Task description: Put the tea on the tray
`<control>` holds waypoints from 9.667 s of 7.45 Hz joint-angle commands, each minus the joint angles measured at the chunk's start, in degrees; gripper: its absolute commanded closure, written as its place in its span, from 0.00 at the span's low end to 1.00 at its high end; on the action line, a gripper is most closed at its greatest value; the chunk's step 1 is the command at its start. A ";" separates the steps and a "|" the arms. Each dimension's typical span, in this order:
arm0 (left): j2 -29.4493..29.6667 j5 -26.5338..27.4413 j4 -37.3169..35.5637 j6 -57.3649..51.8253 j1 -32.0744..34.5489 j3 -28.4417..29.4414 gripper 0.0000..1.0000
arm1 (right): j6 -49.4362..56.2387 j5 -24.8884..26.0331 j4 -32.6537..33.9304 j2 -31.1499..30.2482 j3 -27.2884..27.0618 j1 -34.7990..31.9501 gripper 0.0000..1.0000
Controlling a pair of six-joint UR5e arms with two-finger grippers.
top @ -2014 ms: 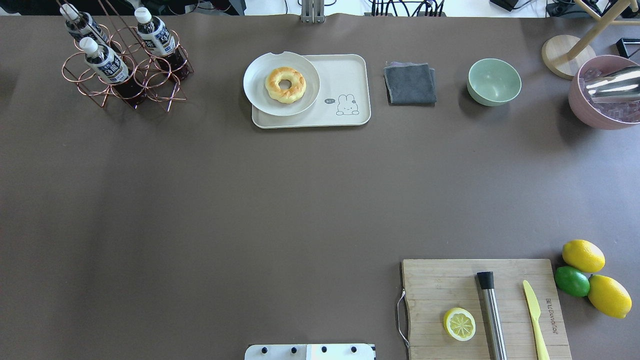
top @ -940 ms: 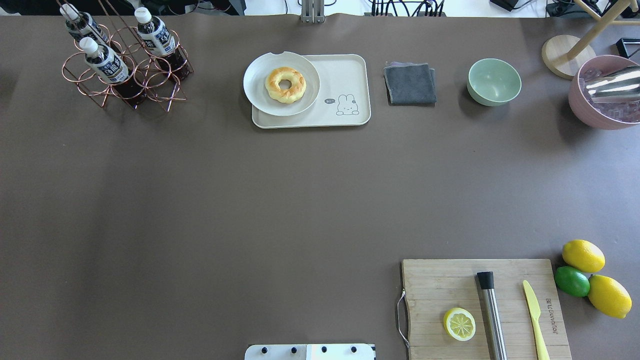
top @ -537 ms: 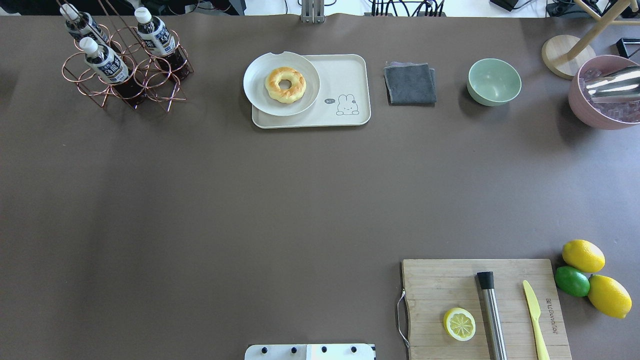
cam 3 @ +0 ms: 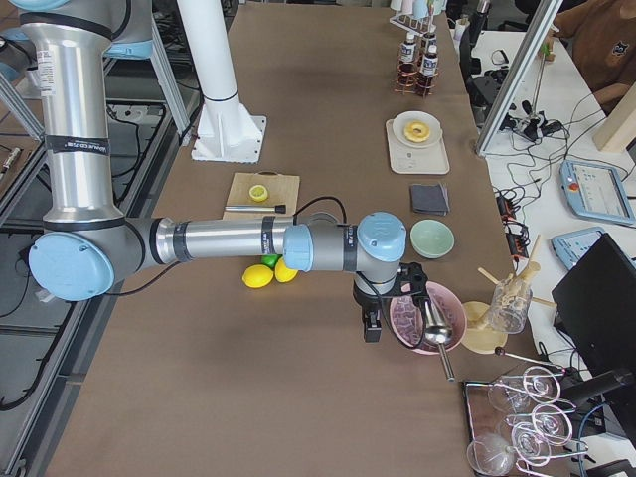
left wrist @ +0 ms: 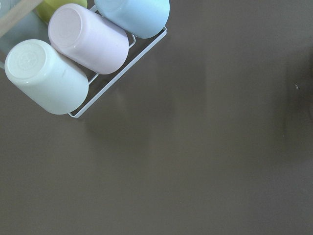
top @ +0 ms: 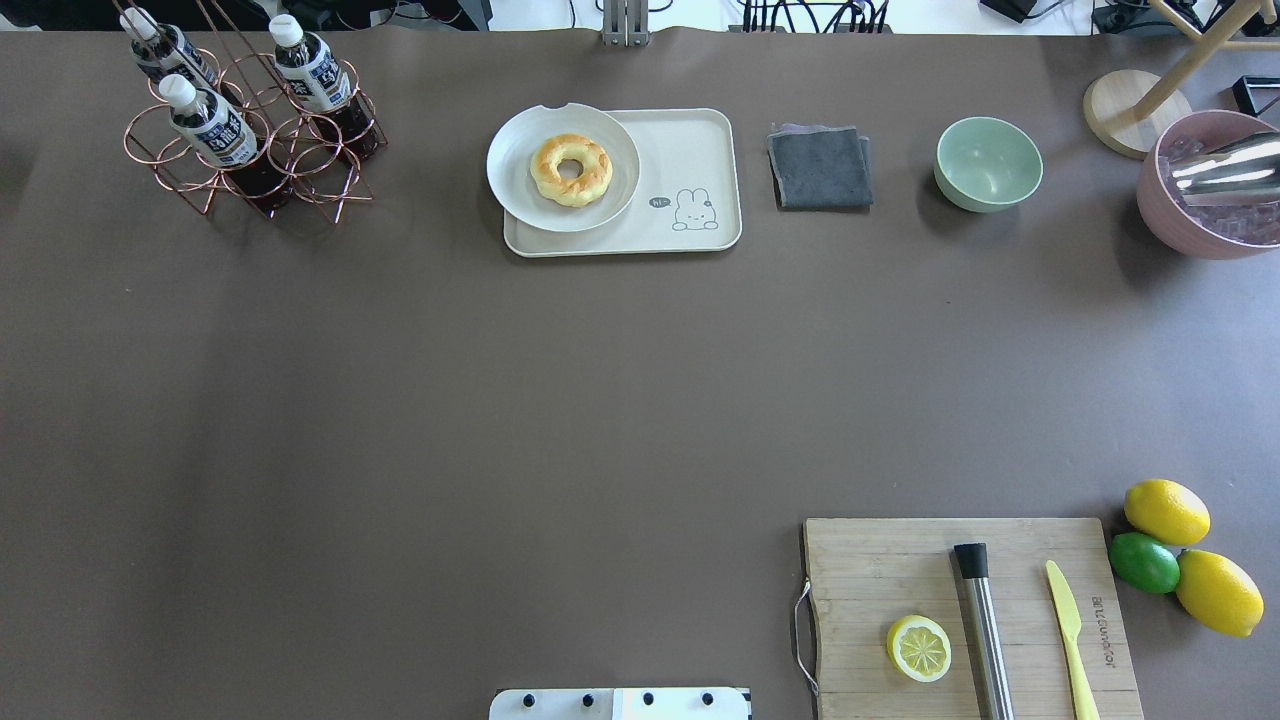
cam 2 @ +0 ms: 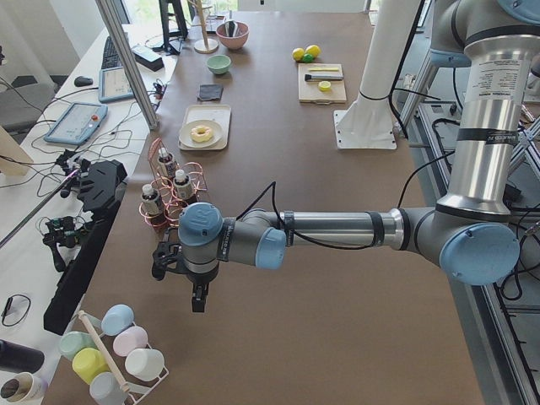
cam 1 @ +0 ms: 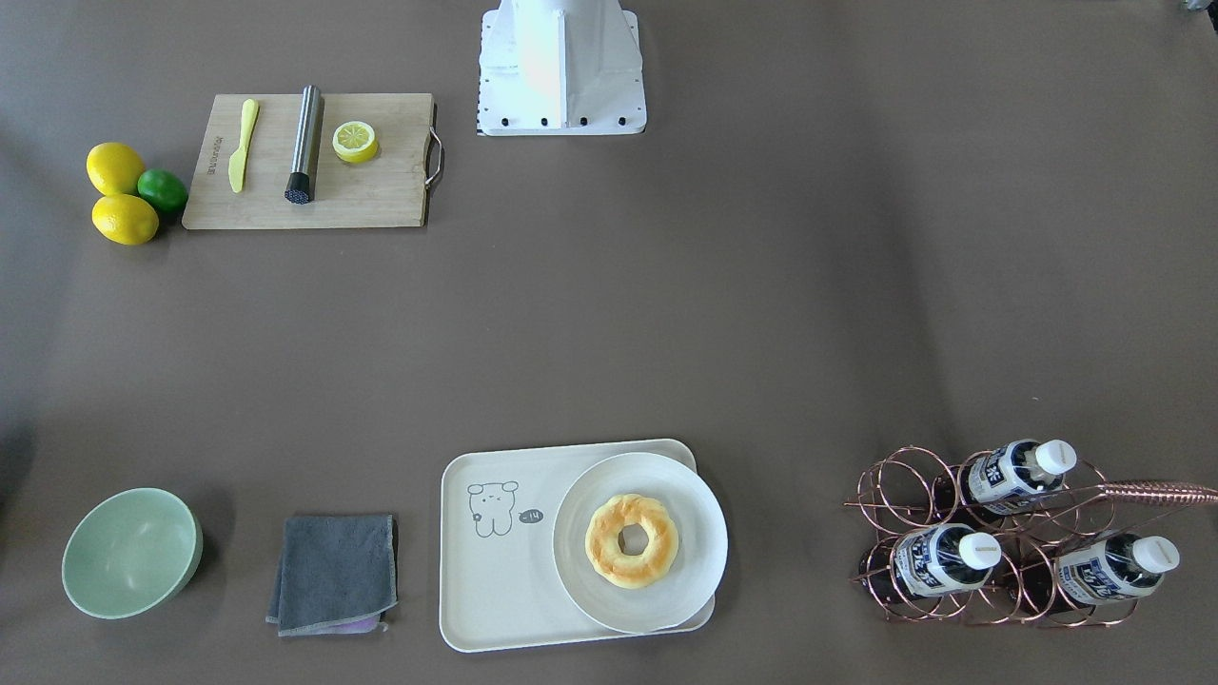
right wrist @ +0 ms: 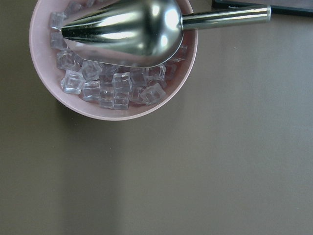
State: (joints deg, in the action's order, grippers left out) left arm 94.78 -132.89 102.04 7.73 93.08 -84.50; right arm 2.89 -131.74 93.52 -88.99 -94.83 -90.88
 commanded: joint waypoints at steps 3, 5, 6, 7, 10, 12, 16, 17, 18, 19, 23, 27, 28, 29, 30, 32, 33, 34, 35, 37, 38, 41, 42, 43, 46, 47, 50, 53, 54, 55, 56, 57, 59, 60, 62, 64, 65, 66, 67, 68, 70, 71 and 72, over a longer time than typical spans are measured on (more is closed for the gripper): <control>0.05 0.00 -0.17 0.09 0.00 -0.66 0.02 | -0.08 -0.01 0.00 0.05 0.00 0.00 0.00; 0.05 0.00 -0.18 0.09 0.00 -0.66 0.02 | -0.08 -0.09 0.00 0.14 0.18 0.00 0.00; 0.05 0.00 -0.18 0.09 0.00 -0.66 0.02 | -0.08 -0.27 0.00 0.14 0.35 0.00 0.00; 0.05 -0.08 -0.18 0.09 0.09 -0.66 0.02 | 0.01 -0.44 0.00 -0.12 0.26 0.00 0.00; 0.14 -0.08 -0.44 0.35 -0.35 -4.32 0.02 | 0.01 -0.45 0.00 -0.21 0.00 0.00 0.00; -1.17 -2.70 -2.44 0.53 -2.80 -14.40 0.02 | 0.01 -0.45 0.00 -0.39 -0.09 -0.18 0.00; -1.09 -4.57 9.51 0.61 -10.96 -21.50 0.02 | 0.01 -0.53 0.00 -0.92 -0.35 -0.36 0.00; -0.74 -4.48 10.45 2.44 -14.55 -22.36 0.02 | 0.01 -0.45 0.00 -0.74 0.00 -0.36 0.00; 0.39 -4.31 10.55 12.12 -15.81 -23.42 0.02 | 0.01 -0.45 0.00 -0.57 0.09 -0.36 0.00; 2.75 -3.87 10.46 17.78 -19.65 -22.03 0.02 | 0.01 -0.45 0.00 -0.48 0.09 -0.36 0.00; 7.00 10.55 10.11 22.06 -24.87 -23.78 0.02 | 0.01 -0.45 0.00 -0.56 0.09 -0.36 0.00; 9.26 19.40 10.28 26.10 -27.23 -19.40 0.02 | 0.01 -0.53 0.00 -0.92 0.26 -0.44 0.00; 12.68 19.86 10.28 32.02 -28.81 -16.16 0.02 | 0.01 -0.45 0.00 -0.92 0.44 -0.44 0.00; 14.36 19.87 10.46 33.39 -29.09 -14.83 0.02 | 0.01 -0.53 0.00 -0.92 0.53 -0.44 0.00; 14.47 19.87 10.55 33.49 -29.09 -14.64 0.03 | 0.01 -0.53 0.00 -1.09 0.53 -0.44 0.00; 15.77 21.61 10.90 32.87 -29.18 -11.84 0.03 | 0.01 -0.53 0.00 -1.09 0.44 -0.44 0.00; 16.31 21.71 12.38 32.96 -29.18 -10.00 0.03 | 0.01 -0.53 0.00 -0.92 0.35 -0.44 0.00; 16.40 21.71 14.74 32.87 -29.18 -8.15 0.03 | 0.01 -0.53 0.00 -0.92 0.35 -0.44 0.00; 17.62 21.71 16.33 32.87 -29.18 -5.78 0.03 | 0.01 -0.45 0.00 -0.83 0.35 -0.44 0.00; 17.98 21.71 16.78 32.87 -29.18 -4.80 0.05 | 0.01 -0.45 0.00 -0.83 0.35 -0.44 0.00; 17.81 21.63 16.87 32.87 -29.18 -4.79 0.08 | 0.01 -0.45 0.00 -0.83 0.18 -0.44 0.00; 17.10 21.71 18.28 30.32 -29.18 -4.53 0.26 | 0.01 -0.45 0.00 -0.83 0.18 -0.44 0.00; 17.10 21.71 18.37 30.32 -29.18 -4.36 0.33 | 0.01 -0.45 0.00 -0.92 0.18 -0.44 0.00; 17.19 21.71 18.37 30.41 -29.18 -4.44 0.42 | 0.01 -0.45 0.00 -0.92 0.35 -0.44 0.00; 17.19 21.71 18.37 29.71 -28.65 -4.44 0.94 | 0.09 -0.45 0.00 -0.92 0.44 -0.44 0.00; 17.28 21.45 18.37 29.53 -28.22 -4.70 1.00 | 0.01 -0.45 0.00 -0.92 0.44 -0.53 0.00; 20.51 13.67 14.09 29.44 -21.74 -5.40 1.00 | 0.01 -0.45 0.00 -1.09 0.44 -1.06 0.00; 23.68 10.37 -4.87 22.60 -16.36 -16.53 1.00 | 0.01 -0.45 0.00 -1.27 0.53 -1.32 0.00; 23.87 10.29 -8.14 22.50 -16.09 -19.53 1.00 | 0.01 -0.45 0.00 -1.44 0.61 -1.32 0.00; 23.96 10.29 -11.74 22.59 -16.08 -22.95 1.00 | 0.01 -0.45 0.00 -1.44 0.62 -1.32 0.00; 23.79 10.37 -15.87 22.94 -16.08 -27.34 1.00 | 0.01 -0.45 0.00 -1.44 0.62 -1.32 0.00; 22.65 10.46 -18.95 23.64 -16.69 -32.17 1.00 | 0.01 -0.45 0.00 -1.36 0.62 -1.32 0.00; 22.29 12.55 -22.58 36.38 -24.29 -39.13 1.00 | 0.01 -0.45 0.00 -1.36 0.88 -1.32 0.00; 22.73 17.18 -22.67 42.04 -30.44 -40.73 1.00 | 0.01 -0.45 0.00 -1.27 1.05 -1.24 0.00; 27.10 25.45 -23.11 50.33 -40.30 -40.31 1.00 | 0.01 -0.45 0.00 -0.92 1.23 -1.32 0.00; 37.70 36.50 -35.01 57.62 -50.57 -39.78 1.00 | 0.01 -0.45 0.00 -0.65 1.23 -1.32 0.00; 42.46 41.00 -38.55 61.83 -55.50 -37.60 1.00 | 0.01 -0.36 0.00 -0.48 1.23 -1.32 0.00; 44.51 44.35 -38.58 65.70 -59.20 -34.88 1.00 | 0.01 -0.27 0.00 -0.39 1.32 -1.24 0.00; 44.61 46.74 -38.58 66.53 -62.11 -33.98 1.00 | 0.01 -0.36 -0.09 -0.39 1.49 -1.32 0.00; 44.79 48.41 -38.15 68.19 -64.23 -32.41 1.00 | 0.01 -0.36 -0.09 -0.56 1.41 -1.32 0.00; 45.58 49.91 -37.88 68.20 -67.48 -31.17 1.00 | 0.01 -0.36 -0.09 -0.74 1.49 -1.50 0.00; 46.71 52.01 -36.92 68.29 -69.33 -29.51 1.00 | 0.01 -0.36 -0.09 -0.83 1.49 -1.50 0.00; 47.94 52.12 -35.78 68.20 -69.43 -26.36 1.00 | 0.01 -0.36 -0.09 -0.83 1.49 -1.58 0.00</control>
State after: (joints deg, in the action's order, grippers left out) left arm 140.91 -82.27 64.66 75.92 25.23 -114.84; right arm 2.90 -132.10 93.43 -89.75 -93.36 -92.35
